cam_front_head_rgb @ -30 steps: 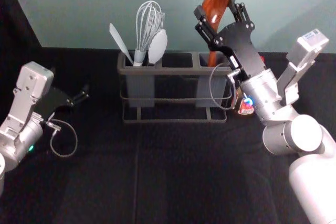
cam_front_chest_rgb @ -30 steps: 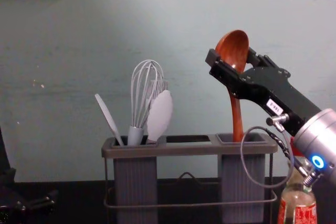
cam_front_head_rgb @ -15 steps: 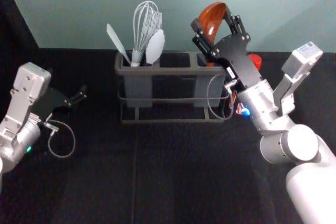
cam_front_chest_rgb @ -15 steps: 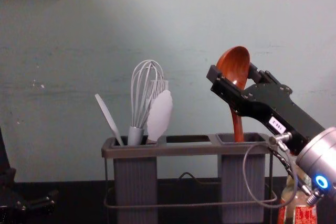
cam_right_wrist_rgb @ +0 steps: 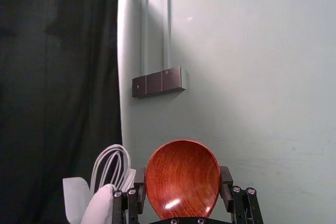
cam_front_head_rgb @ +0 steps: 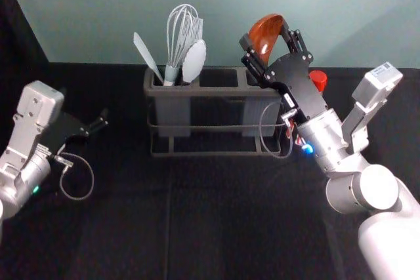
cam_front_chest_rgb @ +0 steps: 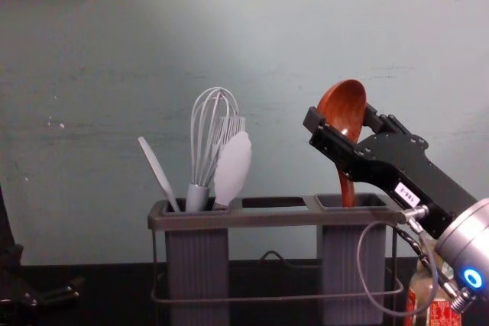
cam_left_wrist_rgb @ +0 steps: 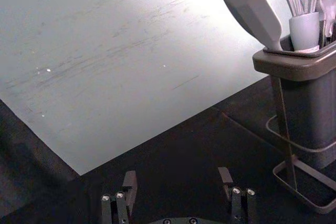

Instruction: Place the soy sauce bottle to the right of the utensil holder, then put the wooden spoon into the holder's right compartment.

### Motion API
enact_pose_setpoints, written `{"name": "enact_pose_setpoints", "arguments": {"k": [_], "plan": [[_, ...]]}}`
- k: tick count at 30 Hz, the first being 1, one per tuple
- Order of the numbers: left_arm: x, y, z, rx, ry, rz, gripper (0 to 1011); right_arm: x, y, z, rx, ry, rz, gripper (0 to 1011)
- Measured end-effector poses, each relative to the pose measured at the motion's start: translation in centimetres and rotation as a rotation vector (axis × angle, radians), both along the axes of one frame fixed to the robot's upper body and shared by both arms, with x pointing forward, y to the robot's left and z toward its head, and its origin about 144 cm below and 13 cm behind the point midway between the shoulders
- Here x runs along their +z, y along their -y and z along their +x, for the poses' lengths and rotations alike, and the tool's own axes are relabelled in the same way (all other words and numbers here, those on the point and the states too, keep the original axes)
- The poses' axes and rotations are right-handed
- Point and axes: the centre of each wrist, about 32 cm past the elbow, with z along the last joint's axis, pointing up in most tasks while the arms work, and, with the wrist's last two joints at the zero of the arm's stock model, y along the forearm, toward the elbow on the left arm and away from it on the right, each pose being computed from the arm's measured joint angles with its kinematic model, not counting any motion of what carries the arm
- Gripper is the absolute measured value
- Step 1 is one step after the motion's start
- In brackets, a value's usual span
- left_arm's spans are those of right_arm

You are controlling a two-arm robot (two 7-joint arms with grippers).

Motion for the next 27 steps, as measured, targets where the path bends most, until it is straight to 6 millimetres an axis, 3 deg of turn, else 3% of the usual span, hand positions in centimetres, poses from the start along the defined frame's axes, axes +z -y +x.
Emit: {"name": "enact_pose_setpoints", "arguments": {"k": [8, 27], "plan": [[0.0, 0.0, 0.0, 0.0, 0.0, 0.0, 1011, -0.1, -0.2, -0.1, -0.001, 0.003, 0.018, 1002], [0.0, 0.0, 0.0, 0.0, 0.0, 0.0, 1011, 3.4, 1.0, -1.8, -0.037, 0.121, 0.046, 1002]]}}
